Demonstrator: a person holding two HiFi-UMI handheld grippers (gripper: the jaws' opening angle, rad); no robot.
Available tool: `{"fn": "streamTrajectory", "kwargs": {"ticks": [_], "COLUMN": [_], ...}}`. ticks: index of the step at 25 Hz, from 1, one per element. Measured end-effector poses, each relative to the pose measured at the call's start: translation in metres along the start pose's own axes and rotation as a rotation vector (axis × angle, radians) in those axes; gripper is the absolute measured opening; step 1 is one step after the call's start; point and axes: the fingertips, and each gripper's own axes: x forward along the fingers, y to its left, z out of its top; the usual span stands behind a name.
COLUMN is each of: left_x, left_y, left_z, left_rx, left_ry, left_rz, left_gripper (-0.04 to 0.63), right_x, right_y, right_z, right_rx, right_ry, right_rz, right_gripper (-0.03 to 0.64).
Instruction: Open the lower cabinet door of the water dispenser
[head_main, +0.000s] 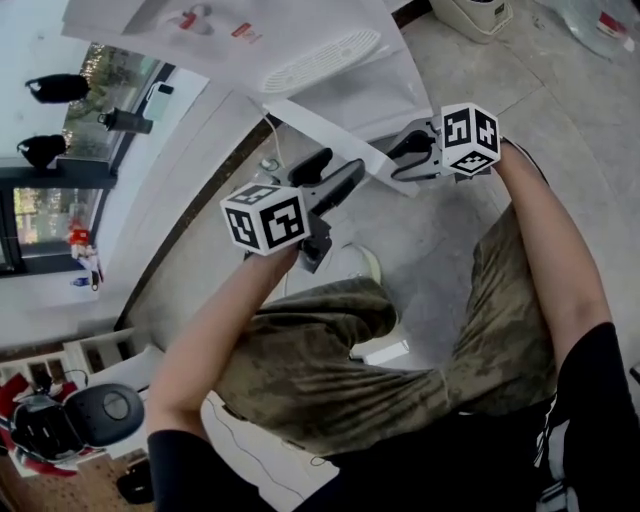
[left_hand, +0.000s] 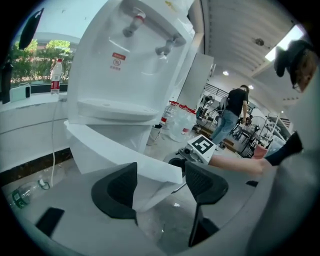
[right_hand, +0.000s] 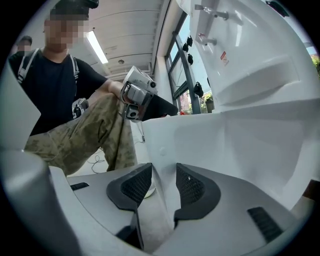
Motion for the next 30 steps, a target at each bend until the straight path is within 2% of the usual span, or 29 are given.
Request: {"fn": "streamTrajectory", "kwargs": {"ticks": [2,6,7,13,19,23,30], "left_x": [-0.002,-0.015,-0.016,-0.026,-0.035,-0.040,-0.048], "left_y": [-0.001,-0.004,-0.005,-0.005,-0.009,-0.012,0.000], "left_z": [-0.004,-0.016,-0.017,-0.026,-0.046,-0.055,-0.065], "left_rx": [-0.019,-0.179,-0.196,-0.198,-0.166,-0.197,-0.234], "left_ry": [0.015,0.038,0.040,0.051,0.111,0.137,0.136], "left_rz": [-0.009,-0.027,-0.027,-0.014,-0.005,-0.011,0.034], "left_gripper": [0.279,0.279,0.279,0.279,0.279,0.279,0.279], "right_x": [0.006,0.024,0.026,0.042,0.058,0.065,0.084], "right_y": [0.002,0.008,0.010,0.017,0.024,0.026,0.035], "right_z": [0.003,0.006,0.006,0.012,0.015,0.016,0.018], "right_rx": [-0.008,-0.003,-0.002,-0.014,-0.036,-0.050,-0.099], "right_ry": [0.010,0.006,0.005,0.006,0.016,0.024,0.052], "right_rz": [0.008,0.059,0.074,0.136,0.169,0.193,0.228], "right_gripper": [0.155,0.181,0.184,0.186,0.184,0.184,0.184]}}
